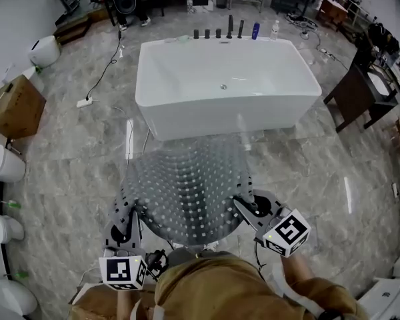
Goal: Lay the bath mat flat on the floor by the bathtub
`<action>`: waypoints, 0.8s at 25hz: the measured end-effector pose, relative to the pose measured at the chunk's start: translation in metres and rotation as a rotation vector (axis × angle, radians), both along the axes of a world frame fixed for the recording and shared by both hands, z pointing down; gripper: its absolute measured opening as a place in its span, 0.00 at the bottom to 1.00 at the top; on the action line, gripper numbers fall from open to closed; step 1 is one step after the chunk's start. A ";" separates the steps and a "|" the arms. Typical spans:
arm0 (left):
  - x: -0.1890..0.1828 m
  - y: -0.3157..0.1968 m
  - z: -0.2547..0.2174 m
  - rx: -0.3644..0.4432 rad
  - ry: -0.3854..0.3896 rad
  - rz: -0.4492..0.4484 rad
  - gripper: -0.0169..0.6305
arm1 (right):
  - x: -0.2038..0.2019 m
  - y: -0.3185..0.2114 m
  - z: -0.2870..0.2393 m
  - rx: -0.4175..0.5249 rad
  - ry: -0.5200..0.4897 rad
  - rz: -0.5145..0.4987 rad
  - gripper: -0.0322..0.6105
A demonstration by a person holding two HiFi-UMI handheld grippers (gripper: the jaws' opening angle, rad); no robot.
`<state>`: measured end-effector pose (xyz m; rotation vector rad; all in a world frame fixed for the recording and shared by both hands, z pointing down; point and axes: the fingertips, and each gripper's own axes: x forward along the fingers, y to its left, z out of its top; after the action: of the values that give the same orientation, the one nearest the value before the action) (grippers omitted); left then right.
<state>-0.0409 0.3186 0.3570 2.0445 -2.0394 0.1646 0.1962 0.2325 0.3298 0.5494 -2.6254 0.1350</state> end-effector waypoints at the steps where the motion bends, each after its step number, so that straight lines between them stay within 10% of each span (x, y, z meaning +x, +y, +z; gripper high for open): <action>1: 0.003 -0.002 -0.003 0.008 0.002 -0.010 0.09 | 0.003 -0.002 -0.001 0.004 -0.005 -0.007 0.13; 20: -0.040 -0.059 0.007 0.021 -0.018 0.009 0.09 | -0.036 -0.061 -0.002 0.016 -0.027 0.029 0.13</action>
<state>-0.0811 0.2596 0.3638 2.0725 -2.0511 0.1648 0.1607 0.1711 0.3280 0.5954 -2.6479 0.1313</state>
